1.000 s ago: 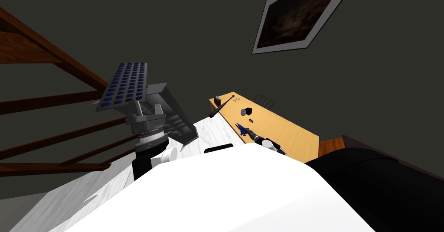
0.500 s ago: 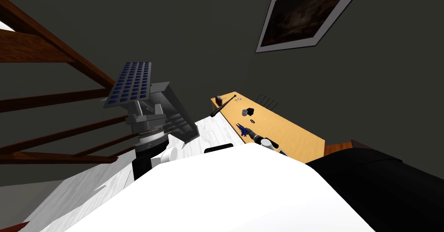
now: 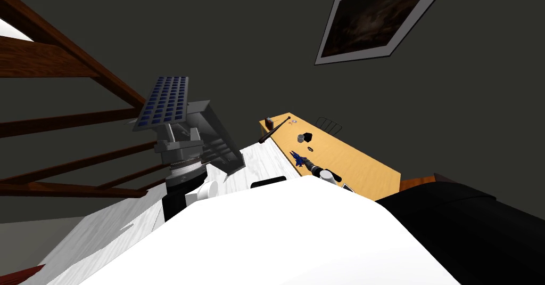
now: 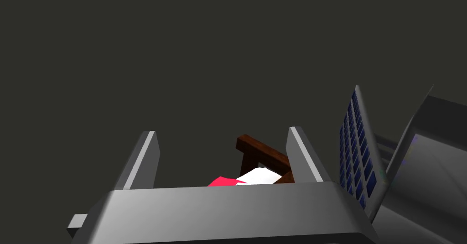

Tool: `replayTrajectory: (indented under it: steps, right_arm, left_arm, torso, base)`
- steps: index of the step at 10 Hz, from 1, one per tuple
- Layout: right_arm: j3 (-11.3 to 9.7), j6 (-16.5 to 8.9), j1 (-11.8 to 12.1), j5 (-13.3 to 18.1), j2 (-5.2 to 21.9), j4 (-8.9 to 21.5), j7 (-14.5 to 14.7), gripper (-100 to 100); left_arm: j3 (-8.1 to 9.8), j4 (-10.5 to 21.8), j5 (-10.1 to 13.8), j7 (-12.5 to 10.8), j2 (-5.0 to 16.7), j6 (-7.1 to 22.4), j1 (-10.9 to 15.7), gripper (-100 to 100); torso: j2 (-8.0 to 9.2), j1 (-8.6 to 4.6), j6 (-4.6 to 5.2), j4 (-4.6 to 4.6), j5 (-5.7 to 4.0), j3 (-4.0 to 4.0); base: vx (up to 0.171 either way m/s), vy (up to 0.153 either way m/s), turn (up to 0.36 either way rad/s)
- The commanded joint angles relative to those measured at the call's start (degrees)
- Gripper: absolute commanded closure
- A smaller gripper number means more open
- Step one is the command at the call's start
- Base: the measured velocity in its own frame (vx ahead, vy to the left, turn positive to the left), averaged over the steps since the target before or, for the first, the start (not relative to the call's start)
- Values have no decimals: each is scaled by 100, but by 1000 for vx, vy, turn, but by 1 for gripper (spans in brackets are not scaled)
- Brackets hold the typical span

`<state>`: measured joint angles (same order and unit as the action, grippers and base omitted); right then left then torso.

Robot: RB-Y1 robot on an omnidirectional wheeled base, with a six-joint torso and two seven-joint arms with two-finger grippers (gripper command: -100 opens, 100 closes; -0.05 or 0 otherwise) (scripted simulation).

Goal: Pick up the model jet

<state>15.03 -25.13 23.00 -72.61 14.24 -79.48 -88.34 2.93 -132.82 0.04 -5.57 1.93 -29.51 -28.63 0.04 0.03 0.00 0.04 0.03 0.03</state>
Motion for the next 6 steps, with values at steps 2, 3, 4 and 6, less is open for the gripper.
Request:
replayTrajectory:
  steps: [2,3,4,6]
  right_arm:
    - [0,0,-1,0,0,0,1,100]
    - [-1,0,-1,0,0,0,1,0]
    - [-53,-53,149,35,16,-218,-60,100]
    - [-87,-90,247,36,36,-348,-83,100]
  left_arm:
    - [0,0,0,0,0,0,0,0]
    - [0,0,0,0,0,0,0,0]
    - [0,0,0,0,0,0,0,0]
    - [0,0,0,0,0,0,-1,0]
  torso:
    - [0,0,0,0,0,0]
    - [0,1,1,0,1,0]
    - [0,1,1,0,1,0]
    - [-6,3,5,-2,2,-3]
  base:
    - [0,0,0]
    - [0,0,0]
    - [21,3,-140]
    - [28,7,-99]
